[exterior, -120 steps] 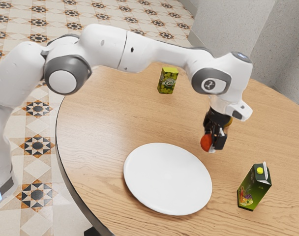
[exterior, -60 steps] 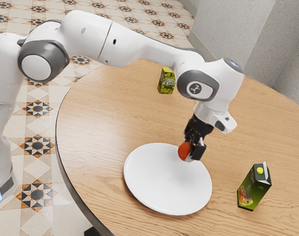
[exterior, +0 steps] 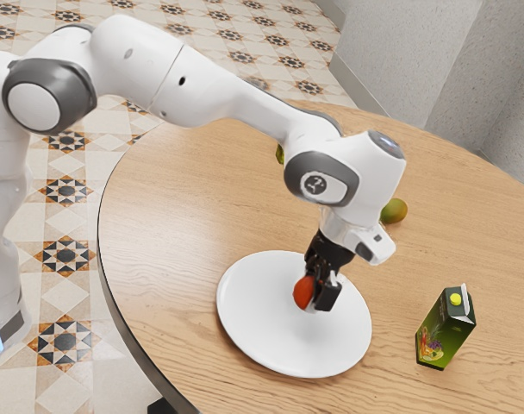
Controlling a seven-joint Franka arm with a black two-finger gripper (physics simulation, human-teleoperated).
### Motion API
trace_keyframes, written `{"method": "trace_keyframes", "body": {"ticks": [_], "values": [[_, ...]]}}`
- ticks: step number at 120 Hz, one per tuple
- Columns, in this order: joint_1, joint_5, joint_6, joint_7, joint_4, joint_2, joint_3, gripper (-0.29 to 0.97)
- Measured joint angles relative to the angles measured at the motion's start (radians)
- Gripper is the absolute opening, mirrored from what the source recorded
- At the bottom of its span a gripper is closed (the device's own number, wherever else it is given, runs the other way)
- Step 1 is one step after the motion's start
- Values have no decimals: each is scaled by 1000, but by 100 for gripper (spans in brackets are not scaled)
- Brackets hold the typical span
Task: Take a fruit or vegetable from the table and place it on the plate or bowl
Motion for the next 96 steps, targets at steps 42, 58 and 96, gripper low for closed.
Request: {"method": "trace_keyframes", "body": {"ticks": [42, 58, 96], "values": [[-2, -1, 105, -45, -46, 6, 2, 48], [-2, -2, 117, -53, -47, 6, 3, 59], [-254, -6, -77, -66, 181, -106, 451, 65]]}}
